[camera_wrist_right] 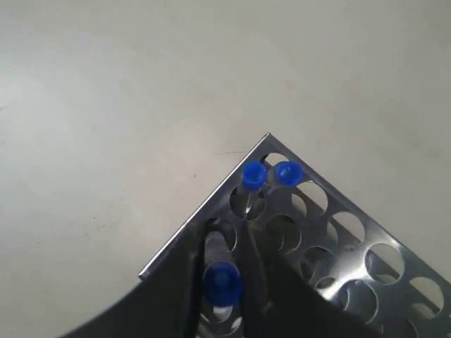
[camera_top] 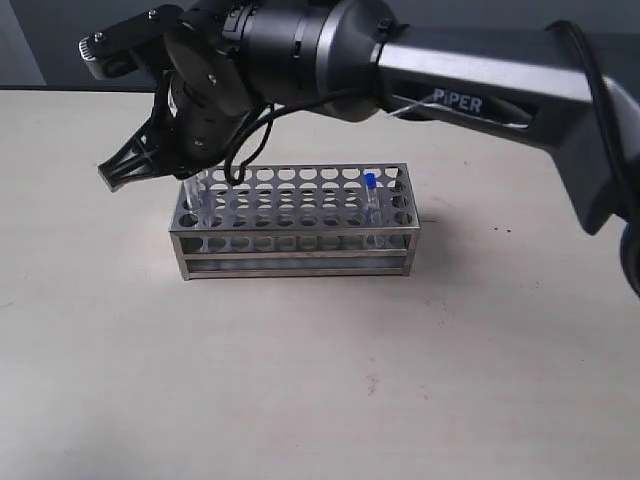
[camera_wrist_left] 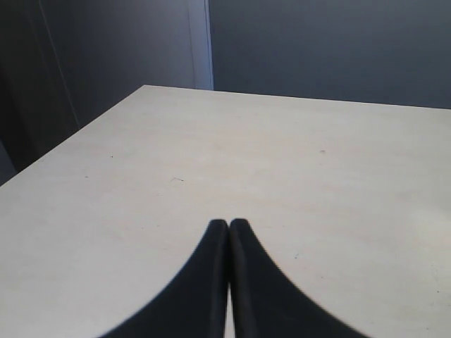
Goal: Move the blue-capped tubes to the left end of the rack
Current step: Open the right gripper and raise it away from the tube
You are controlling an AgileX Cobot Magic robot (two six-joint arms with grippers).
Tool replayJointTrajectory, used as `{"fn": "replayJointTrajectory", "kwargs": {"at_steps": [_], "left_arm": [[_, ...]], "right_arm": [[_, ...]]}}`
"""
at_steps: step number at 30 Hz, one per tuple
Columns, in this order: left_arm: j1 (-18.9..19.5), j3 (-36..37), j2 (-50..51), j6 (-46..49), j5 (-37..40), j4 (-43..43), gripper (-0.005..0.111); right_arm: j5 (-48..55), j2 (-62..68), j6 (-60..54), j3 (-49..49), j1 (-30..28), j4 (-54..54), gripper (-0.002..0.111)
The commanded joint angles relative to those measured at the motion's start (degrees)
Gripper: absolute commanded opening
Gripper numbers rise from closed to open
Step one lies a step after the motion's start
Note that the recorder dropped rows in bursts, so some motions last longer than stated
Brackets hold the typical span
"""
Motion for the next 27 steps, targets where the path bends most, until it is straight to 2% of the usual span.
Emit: {"fn": "replayJointTrajectory", "kwargs": {"at_steps": [1,8,15,17,27], "left_arm": [[-0.78,0.22,0.19,-0.10,-0.77,-0.31,0.000],[-0.78,0.22,0.19,-0.10,-0.77,-0.31,0.000],[-0.78,0.22,0.19,-0.10,-0.77,-0.31,0.000],[-0.78,0.22,0.19,-0.10,-0.77,-0.31,0.000],[-0.78,0.22,0.19,-0.10,-0.77,-0.31,0.000]], "right_arm": [[-2.39,2.87,-0.26,-0.48,0.00,-0.05,-0.001],[-2.27,4.95,-0.16,-0.48,0.00,-0.86,0.000],[-0.98,4.95,1.02,-0.69,0.00,-0.86,0.034],[0.62,4.95,1.02,-1.53,0.00,-0.86,0.039],[11.63,0.82,1.80,-6.66,0.00,-3.53,0.039]]}}
